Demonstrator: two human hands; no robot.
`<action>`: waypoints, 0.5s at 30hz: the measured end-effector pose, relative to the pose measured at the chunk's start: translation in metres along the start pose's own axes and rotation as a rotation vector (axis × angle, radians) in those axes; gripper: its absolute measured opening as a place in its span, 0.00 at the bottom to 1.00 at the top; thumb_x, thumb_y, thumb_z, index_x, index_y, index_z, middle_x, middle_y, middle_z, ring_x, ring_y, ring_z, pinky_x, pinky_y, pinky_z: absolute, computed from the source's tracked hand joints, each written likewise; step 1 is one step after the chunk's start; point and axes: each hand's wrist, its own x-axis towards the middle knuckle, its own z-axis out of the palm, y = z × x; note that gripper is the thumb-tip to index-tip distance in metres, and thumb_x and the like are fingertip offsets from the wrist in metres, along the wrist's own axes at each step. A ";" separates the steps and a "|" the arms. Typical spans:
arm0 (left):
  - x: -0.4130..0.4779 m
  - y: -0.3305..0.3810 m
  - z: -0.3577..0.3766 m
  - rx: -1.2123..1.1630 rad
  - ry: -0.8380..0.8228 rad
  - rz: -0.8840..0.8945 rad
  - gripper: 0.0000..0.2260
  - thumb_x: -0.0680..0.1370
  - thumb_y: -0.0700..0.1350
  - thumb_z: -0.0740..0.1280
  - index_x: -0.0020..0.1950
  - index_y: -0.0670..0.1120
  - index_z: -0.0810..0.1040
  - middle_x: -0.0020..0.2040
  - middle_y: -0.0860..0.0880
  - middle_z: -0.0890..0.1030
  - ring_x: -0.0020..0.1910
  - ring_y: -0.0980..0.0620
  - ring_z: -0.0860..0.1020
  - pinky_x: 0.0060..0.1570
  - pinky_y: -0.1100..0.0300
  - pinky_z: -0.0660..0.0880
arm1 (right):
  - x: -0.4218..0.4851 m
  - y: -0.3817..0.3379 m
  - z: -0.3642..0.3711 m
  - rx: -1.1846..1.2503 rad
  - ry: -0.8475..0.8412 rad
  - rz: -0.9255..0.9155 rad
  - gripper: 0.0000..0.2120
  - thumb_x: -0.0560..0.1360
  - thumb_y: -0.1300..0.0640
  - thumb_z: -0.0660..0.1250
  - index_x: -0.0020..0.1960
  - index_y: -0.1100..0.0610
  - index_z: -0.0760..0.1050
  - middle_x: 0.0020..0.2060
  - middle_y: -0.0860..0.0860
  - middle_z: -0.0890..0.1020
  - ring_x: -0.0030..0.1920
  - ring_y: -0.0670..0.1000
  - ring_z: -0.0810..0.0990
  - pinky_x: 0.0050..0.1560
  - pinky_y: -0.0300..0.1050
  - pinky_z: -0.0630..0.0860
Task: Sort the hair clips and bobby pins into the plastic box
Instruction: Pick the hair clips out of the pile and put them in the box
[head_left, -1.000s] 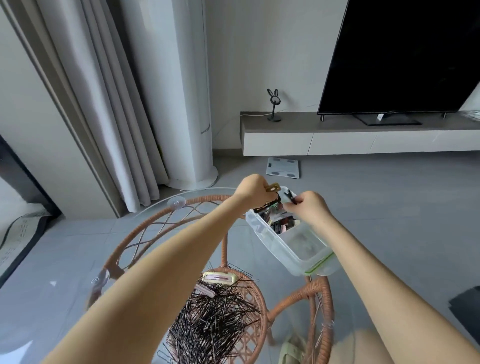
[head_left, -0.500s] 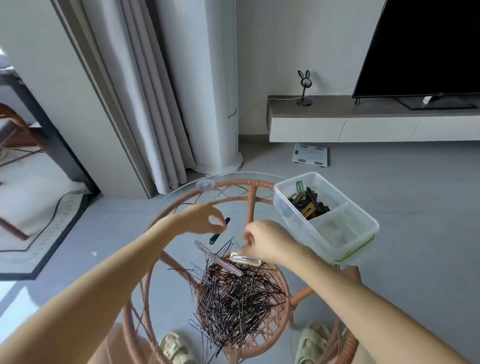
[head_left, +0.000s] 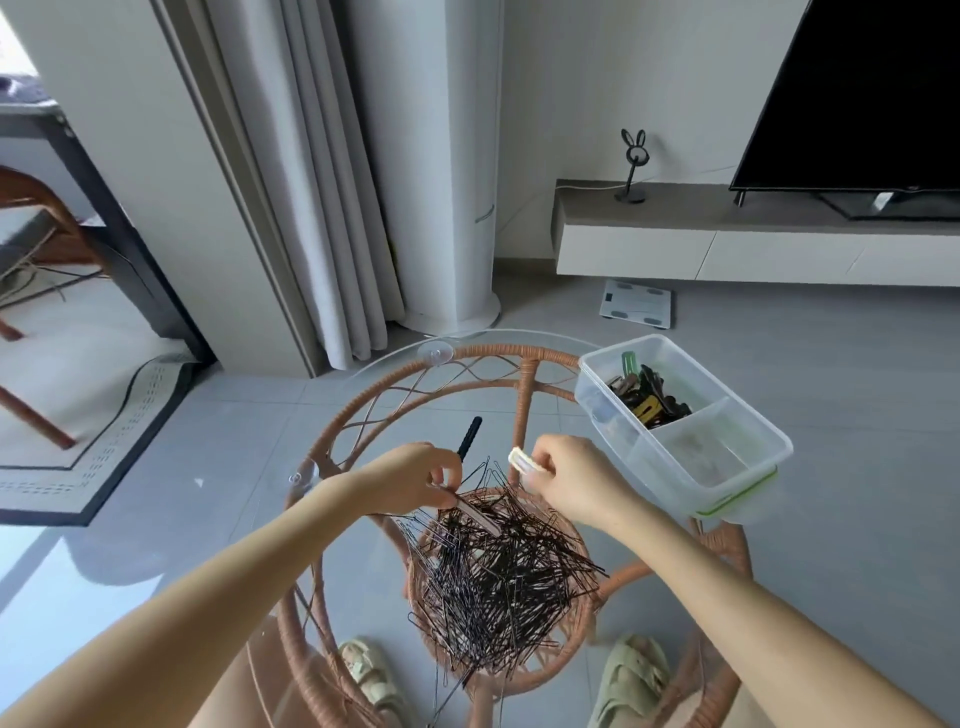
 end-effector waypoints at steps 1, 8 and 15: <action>-0.002 -0.002 0.000 -0.013 0.013 0.011 0.06 0.75 0.45 0.68 0.49 0.45 0.75 0.47 0.51 0.74 0.47 0.52 0.73 0.53 0.57 0.72 | 0.004 -0.002 -0.002 0.040 0.022 -0.012 0.02 0.75 0.60 0.62 0.46 0.58 0.71 0.43 0.55 0.81 0.39 0.52 0.79 0.37 0.44 0.75; -0.009 -0.012 0.007 0.051 0.149 0.034 0.09 0.76 0.42 0.67 0.44 0.47 0.66 0.44 0.51 0.73 0.42 0.51 0.70 0.34 0.65 0.65 | 0.072 -0.026 0.015 -0.140 -0.066 -0.074 0.15 0.76 0.62 0.59 0.63 0.55 0.69 0.55 0.61 0.78 0.53 0.61 0.77 0.47 0.49 0.74; -0.005 -0.034 0.003 -0.120 0.115 -0.035 0.11 0.72 0.43 0.71 0.41 0.51 0.69 0.38 0.58 0.75 0.43 0.53 0.76 0.41 0.67 0.72 | 0.096 -0.031 0.016 -0.226 -0.201 -0.021 0.05 0.71 0.56 0.69 0.44 0.55 0.75 0.42 0.55 0.80 0.44 0.56 0.78 0.41 0.43 0.69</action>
